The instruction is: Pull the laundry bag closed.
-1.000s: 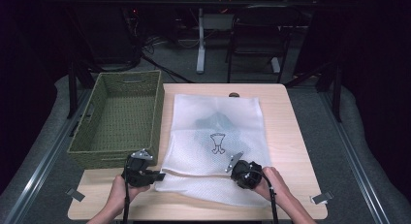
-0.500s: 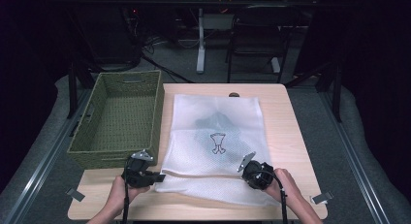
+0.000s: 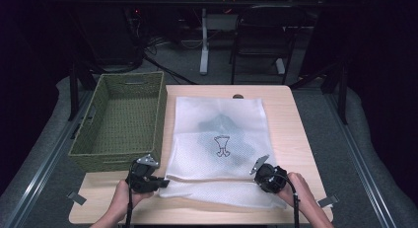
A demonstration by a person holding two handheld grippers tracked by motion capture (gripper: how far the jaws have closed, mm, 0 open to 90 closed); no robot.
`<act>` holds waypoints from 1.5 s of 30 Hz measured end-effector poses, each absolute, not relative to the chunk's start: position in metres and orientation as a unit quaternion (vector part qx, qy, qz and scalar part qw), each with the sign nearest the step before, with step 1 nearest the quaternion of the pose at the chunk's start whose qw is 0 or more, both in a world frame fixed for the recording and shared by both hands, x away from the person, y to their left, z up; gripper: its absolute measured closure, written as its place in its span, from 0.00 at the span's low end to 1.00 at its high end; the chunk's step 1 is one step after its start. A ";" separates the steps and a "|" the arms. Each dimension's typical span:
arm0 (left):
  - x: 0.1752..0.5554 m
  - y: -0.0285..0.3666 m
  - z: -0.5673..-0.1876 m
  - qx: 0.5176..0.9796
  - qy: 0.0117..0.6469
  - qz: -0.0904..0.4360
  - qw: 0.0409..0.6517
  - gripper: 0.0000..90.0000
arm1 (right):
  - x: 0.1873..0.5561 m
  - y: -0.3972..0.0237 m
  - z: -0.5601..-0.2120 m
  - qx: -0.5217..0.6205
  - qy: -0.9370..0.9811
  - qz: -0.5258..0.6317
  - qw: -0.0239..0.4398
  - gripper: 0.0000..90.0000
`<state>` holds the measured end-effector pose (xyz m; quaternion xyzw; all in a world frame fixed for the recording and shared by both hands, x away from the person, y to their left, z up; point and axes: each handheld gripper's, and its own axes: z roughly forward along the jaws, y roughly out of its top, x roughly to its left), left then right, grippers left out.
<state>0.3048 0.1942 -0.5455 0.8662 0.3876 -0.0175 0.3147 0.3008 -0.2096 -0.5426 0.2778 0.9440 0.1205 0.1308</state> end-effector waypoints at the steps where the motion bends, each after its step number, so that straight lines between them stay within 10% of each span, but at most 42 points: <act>1: 0.304 0.194 -0.545 0.866 0.388 -0.017 0.316 0.94 | 0.301 -0.211 -0.543 0.278 0.944 0.120 0.131 0.91; 45: 0.306 0.188 -0.548 0.877 0.371 -0.022 0.303 0.93 | 0.300 -0.247 -0.544 0.331 0.929 0.091 0.139 0.90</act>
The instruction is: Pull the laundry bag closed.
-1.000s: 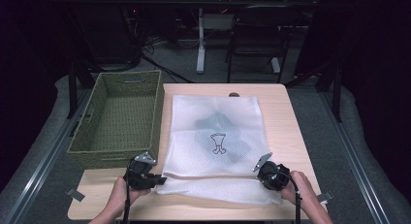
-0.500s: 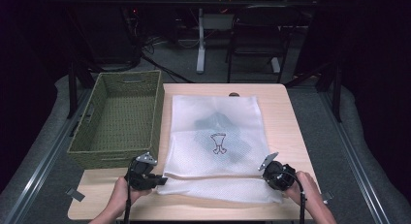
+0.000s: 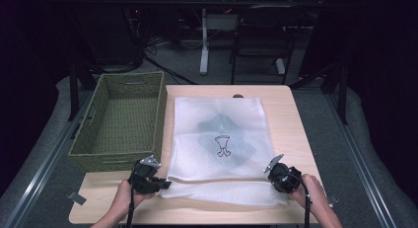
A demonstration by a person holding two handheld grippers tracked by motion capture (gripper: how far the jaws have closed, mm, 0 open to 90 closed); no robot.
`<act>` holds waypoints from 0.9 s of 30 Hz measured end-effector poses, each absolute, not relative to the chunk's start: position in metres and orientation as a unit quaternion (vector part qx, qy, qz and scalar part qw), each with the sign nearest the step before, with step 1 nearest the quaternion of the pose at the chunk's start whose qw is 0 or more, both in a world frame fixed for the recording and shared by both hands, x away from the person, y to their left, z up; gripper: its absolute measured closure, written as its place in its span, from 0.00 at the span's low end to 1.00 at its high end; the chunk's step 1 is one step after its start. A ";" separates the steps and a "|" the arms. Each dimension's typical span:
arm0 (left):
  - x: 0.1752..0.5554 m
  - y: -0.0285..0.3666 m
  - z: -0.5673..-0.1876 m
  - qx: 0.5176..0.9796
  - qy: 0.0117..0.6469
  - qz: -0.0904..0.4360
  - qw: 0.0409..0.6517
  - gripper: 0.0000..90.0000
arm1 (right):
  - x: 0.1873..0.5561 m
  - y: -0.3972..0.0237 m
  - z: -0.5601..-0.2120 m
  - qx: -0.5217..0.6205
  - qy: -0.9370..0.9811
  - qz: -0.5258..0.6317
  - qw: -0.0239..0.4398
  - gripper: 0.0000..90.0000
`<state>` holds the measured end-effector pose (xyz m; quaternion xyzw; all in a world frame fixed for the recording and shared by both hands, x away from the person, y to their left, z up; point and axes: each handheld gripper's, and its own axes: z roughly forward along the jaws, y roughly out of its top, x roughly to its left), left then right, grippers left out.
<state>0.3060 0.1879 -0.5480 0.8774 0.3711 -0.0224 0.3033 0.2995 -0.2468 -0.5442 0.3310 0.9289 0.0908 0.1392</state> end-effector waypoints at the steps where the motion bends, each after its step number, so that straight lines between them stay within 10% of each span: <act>1: 0.306 0.187 -0.548 0.880 0.367 -0.023 0.300 0.93 | 0.300 -0.247 -0.544 0.334 0.928 0.090 0.138 0.89; 14: 0.306 0.191 -0.538 0.887 0.359 -0.013 0.290 0.43 | 0.305 -0.255 -0.536 0.380 0.904 0.170 0.100 0.41; 27: 0.290 0.184 -0.515 0.910 0.306 0.012 0.280 0.25 | 0.299 -0.244 -0.517 0.379 0.890 0.233 0.105 0.15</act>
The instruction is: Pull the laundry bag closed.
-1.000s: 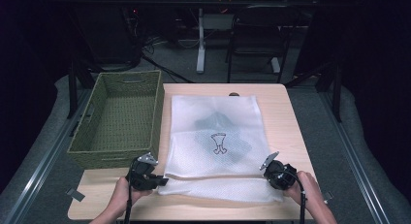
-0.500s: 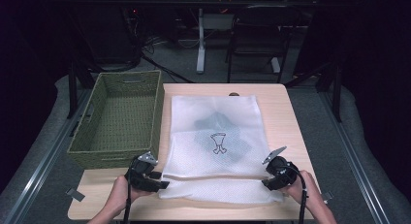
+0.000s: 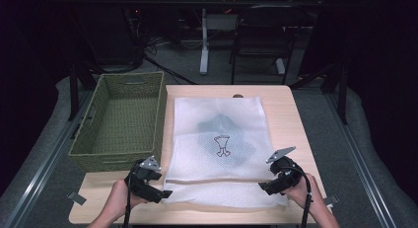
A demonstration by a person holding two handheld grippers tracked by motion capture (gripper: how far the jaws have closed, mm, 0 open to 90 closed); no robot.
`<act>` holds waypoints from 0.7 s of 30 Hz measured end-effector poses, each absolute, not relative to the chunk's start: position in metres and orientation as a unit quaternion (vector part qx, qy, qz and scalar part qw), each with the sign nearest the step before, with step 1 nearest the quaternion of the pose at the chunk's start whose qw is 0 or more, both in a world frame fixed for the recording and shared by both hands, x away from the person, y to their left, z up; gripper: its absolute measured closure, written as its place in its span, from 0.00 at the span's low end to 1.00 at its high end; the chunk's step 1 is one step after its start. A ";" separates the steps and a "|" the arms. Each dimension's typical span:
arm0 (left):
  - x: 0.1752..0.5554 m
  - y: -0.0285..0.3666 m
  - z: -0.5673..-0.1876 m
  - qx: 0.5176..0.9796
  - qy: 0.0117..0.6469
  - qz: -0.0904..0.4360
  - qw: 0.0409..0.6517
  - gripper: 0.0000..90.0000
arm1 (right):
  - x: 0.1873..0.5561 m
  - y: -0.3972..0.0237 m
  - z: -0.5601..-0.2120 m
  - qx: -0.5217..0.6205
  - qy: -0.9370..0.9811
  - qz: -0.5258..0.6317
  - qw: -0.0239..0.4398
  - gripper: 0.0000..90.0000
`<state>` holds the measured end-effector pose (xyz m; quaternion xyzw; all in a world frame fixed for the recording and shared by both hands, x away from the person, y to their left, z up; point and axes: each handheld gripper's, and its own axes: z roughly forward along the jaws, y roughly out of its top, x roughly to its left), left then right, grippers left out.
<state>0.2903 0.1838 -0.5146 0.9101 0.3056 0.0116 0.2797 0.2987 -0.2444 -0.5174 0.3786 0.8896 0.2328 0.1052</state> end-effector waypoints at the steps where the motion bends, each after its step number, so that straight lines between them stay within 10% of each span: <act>1: 0.289 0.183 -0.513 0.909 0.305 0.013 0.282 0.24 | 0.298 -0.243 -0.516 0.378 0.888 0.237 0.110 0.14; 21: 0.243 0.236 -0.481 0.885 0.345 0.103 0.296 0.03 | 0.250 -0.262 -0.485 0.428 0.830 0.305 0.188 0.00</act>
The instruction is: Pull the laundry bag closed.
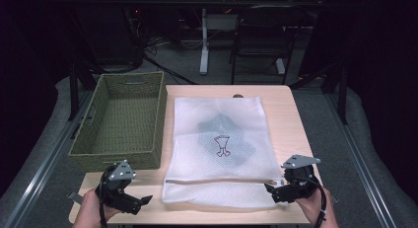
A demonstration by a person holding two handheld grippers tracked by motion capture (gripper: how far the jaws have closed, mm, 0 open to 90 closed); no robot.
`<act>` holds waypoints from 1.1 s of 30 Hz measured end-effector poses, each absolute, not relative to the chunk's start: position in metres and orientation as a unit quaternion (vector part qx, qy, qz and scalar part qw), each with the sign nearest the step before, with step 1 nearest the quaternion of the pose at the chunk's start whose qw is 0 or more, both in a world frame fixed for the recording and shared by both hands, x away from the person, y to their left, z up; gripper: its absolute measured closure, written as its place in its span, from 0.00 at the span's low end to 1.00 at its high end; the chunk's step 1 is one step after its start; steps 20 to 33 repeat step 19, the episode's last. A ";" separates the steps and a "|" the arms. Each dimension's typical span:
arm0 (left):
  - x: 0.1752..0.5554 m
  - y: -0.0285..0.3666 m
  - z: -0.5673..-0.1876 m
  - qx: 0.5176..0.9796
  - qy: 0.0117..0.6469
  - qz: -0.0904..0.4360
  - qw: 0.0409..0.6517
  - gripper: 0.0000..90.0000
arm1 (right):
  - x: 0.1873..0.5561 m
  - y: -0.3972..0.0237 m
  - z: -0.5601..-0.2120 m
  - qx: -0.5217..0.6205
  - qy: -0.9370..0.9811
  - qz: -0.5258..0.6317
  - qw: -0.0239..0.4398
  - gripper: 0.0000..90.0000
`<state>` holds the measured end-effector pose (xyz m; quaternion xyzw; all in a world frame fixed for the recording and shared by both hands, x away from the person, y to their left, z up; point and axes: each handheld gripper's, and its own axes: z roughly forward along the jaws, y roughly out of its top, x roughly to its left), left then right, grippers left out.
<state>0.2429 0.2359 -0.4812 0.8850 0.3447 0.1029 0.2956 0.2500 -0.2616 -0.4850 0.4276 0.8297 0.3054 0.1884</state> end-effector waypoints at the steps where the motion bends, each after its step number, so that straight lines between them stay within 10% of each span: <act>1: 0.241 0.238 -0.481 0.883 0.348 0.104 0.297 0.02 | 0.245 -0.266 -0.485 0.434 0.824 0.310 0.190 0.00; 33: 0.224 0.281 -0.501 0.853 0.398 0.138 0.307 0.00 | 0.218 -0.284 -0.505 0.476 0.812 0.304 0.146 0.00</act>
